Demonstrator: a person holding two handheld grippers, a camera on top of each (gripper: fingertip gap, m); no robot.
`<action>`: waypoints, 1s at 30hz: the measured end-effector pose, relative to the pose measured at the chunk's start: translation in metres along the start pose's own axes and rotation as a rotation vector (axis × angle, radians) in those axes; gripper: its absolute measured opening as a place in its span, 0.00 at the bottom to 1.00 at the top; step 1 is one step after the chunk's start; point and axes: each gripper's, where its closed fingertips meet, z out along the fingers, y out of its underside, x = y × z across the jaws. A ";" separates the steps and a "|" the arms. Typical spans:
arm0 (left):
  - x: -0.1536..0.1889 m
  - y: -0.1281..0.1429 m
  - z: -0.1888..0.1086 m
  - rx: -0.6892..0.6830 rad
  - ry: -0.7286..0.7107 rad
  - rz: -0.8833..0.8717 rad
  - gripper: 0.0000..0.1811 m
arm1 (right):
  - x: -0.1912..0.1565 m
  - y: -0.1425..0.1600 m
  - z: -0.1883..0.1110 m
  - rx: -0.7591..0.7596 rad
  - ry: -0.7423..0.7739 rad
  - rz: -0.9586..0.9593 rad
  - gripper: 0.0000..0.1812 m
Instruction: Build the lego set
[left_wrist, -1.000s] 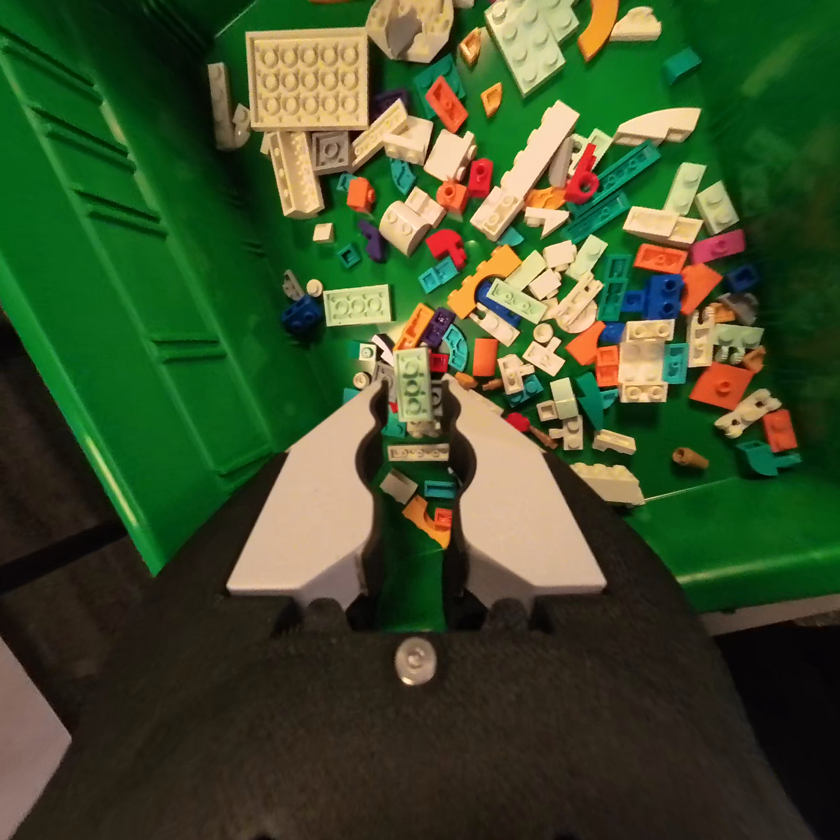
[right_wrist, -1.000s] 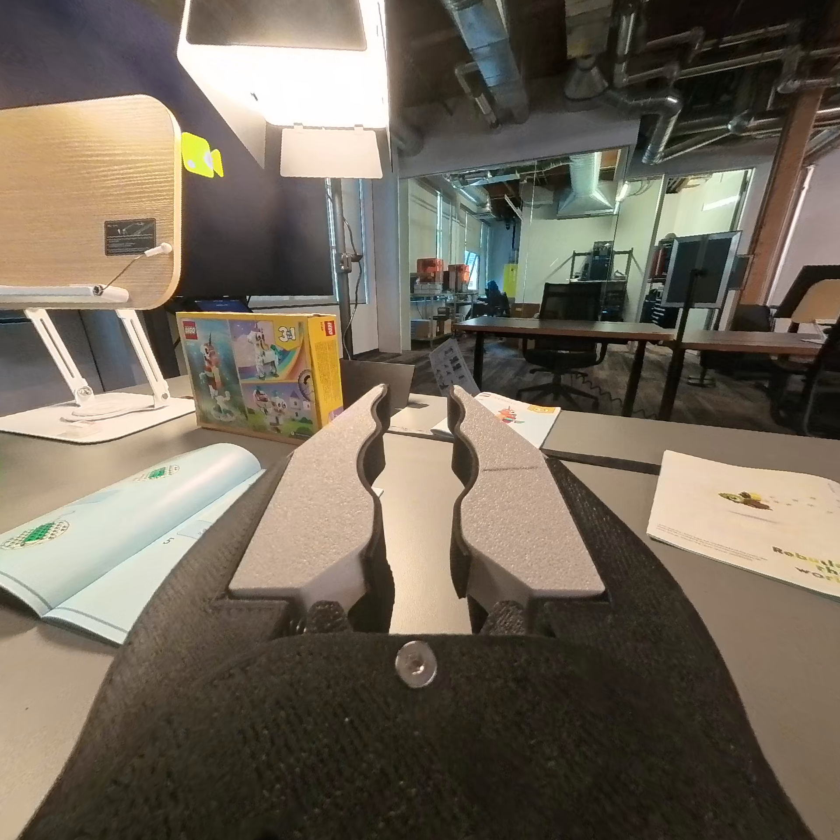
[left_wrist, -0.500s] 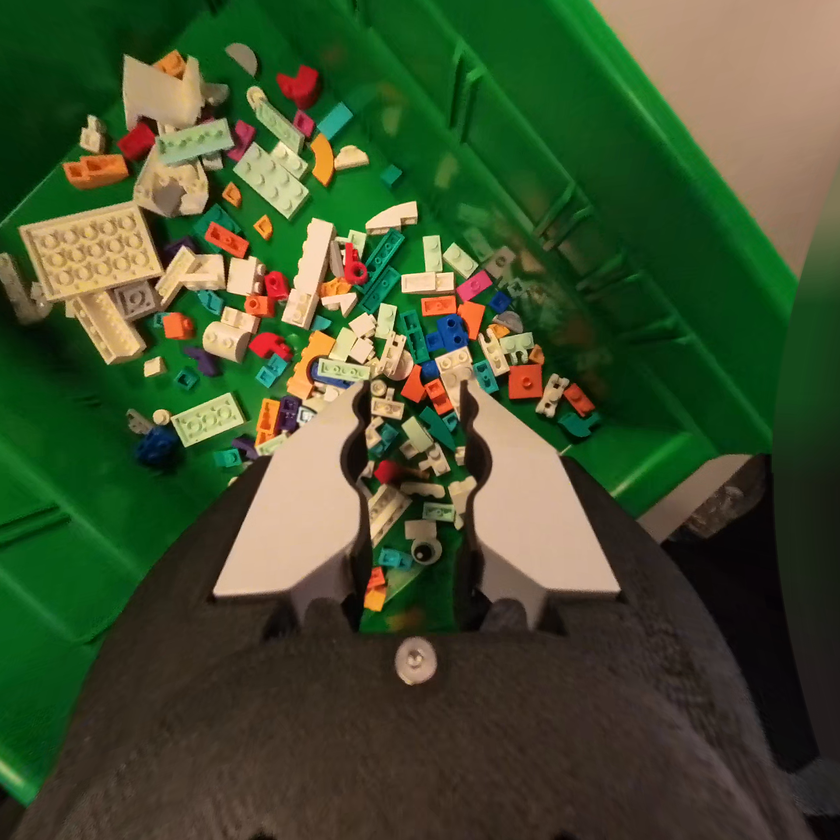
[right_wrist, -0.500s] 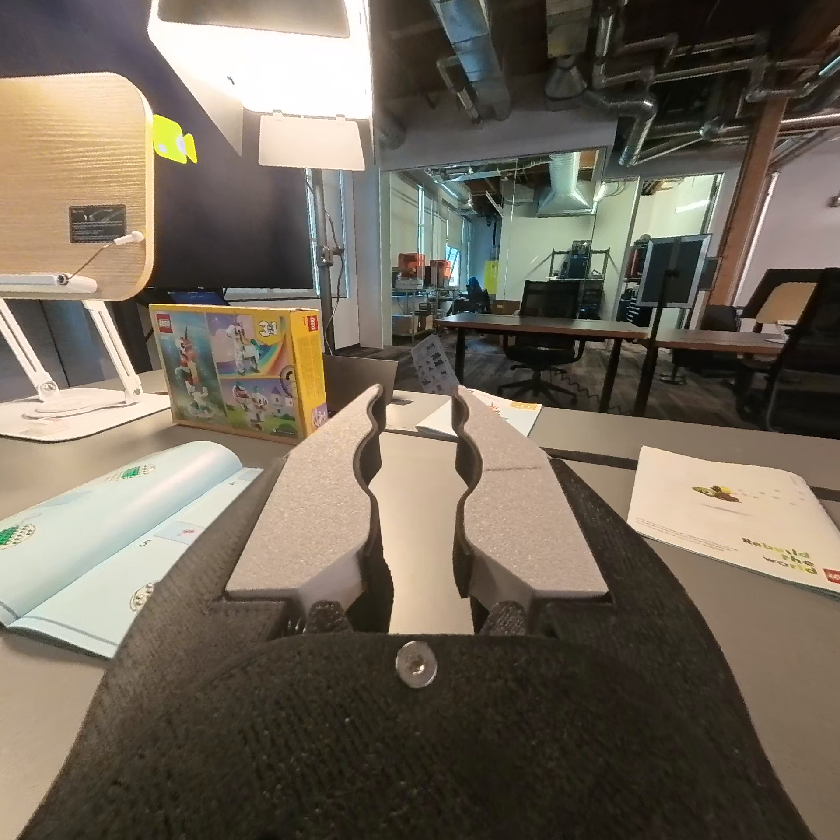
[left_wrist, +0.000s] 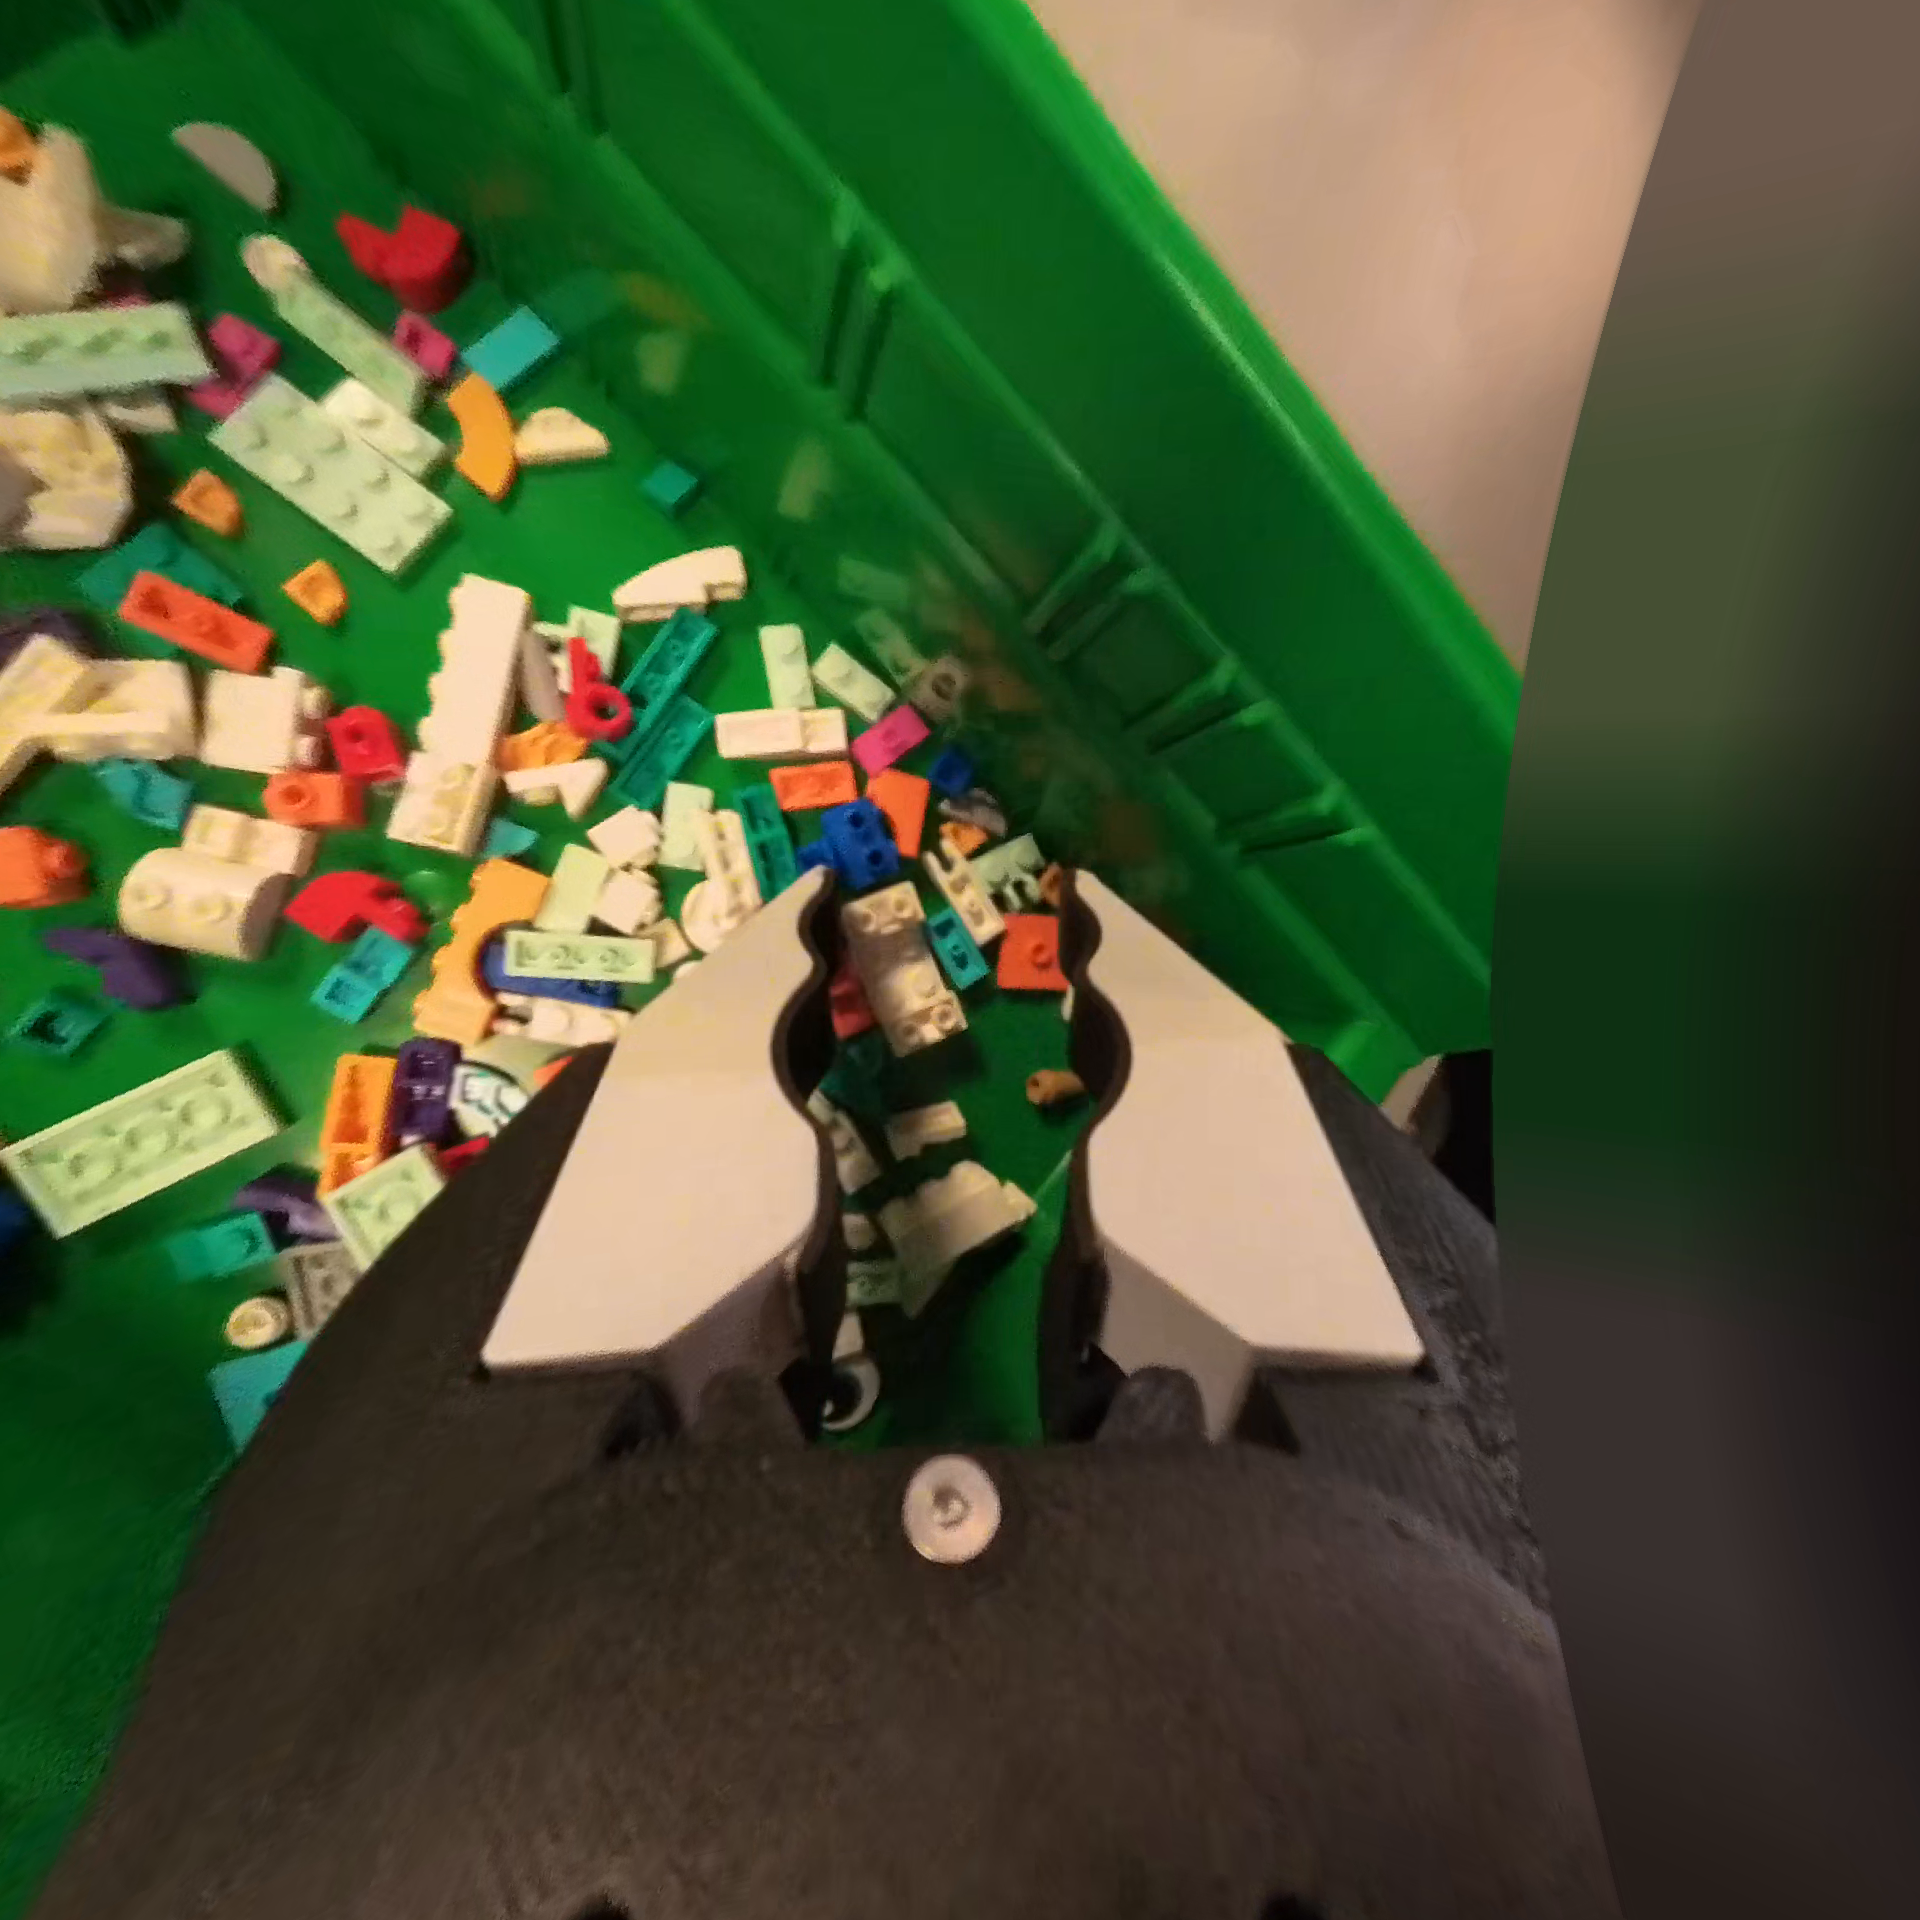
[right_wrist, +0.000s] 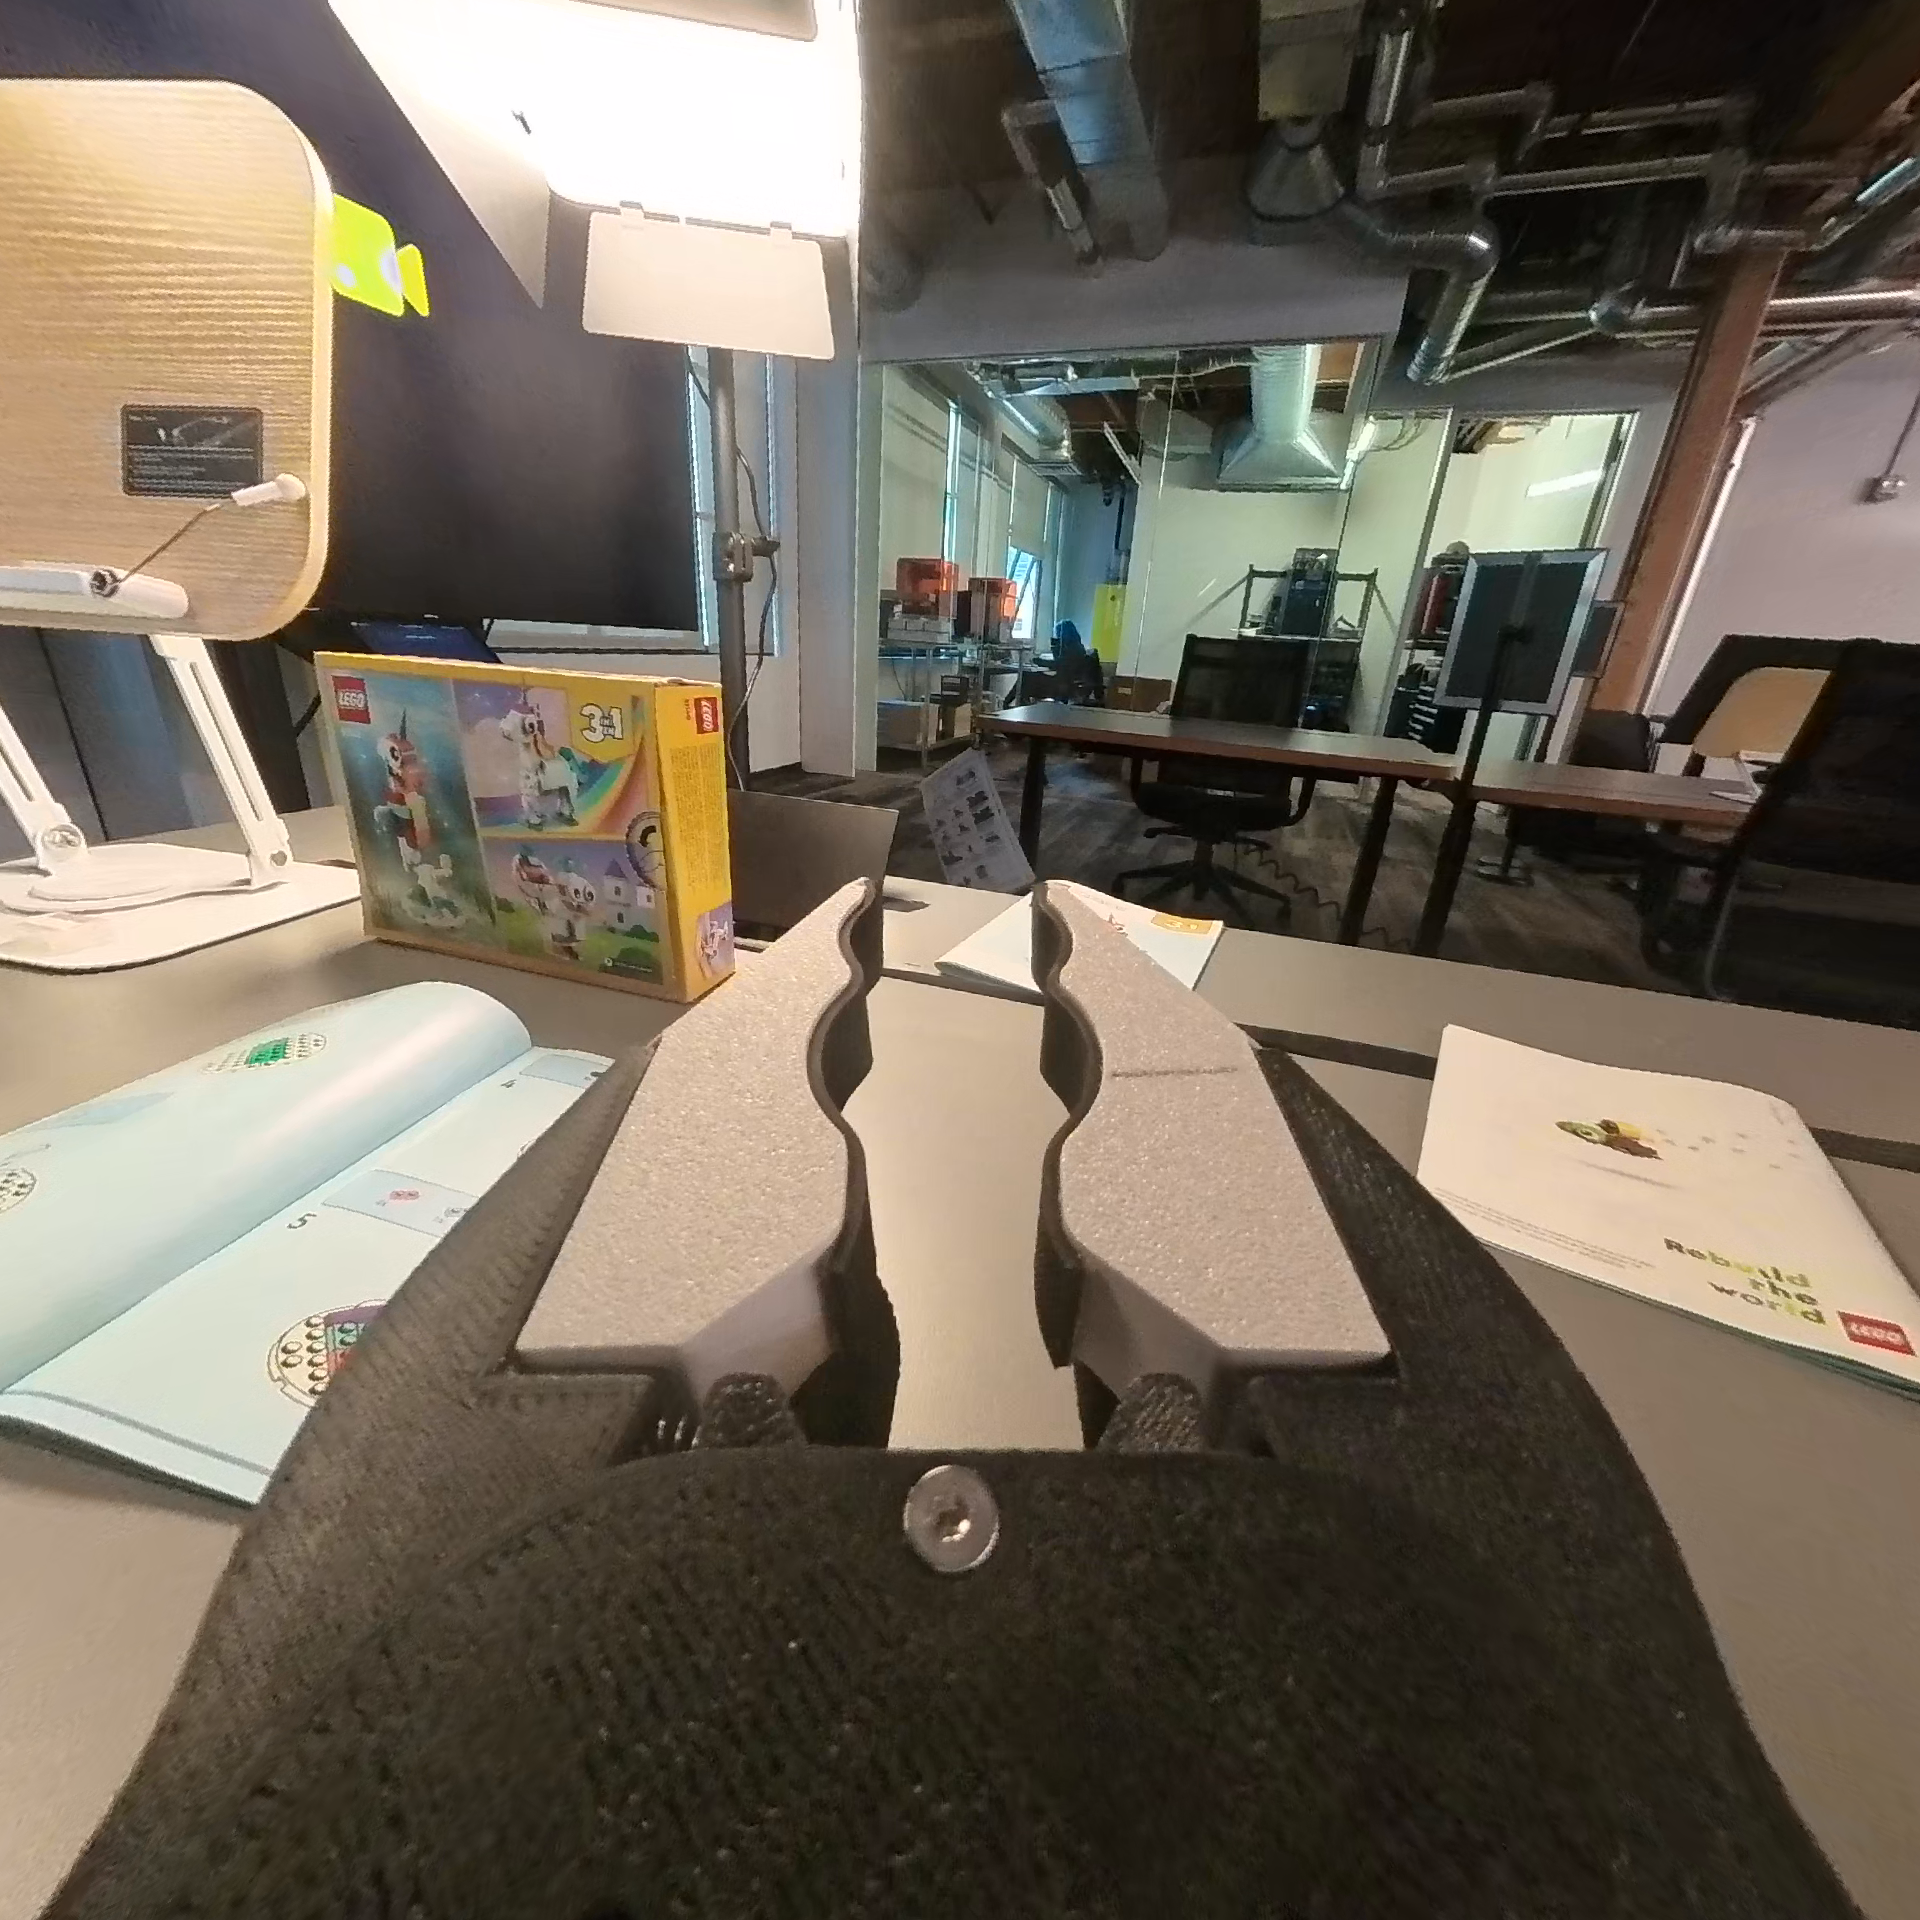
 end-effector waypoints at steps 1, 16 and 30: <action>-0.007 -0.005 -0.003 0.027 -0.034 -0.019 0.22 | 0.000 0.000 0.000 0.000 -0.001 -0.001 0.15; -0.071 -0.025 0.006 0.045 -0.218 -0.185 0.33 | -0.002 -0.001 0.000 0.012 -0.035 0.036 0.14; -0.029 -0.030 -0.006 0.097 -0.071 -0.137 0.34 | -0.004 -0.001 0.000 0.017 -0.052 0.050 0.14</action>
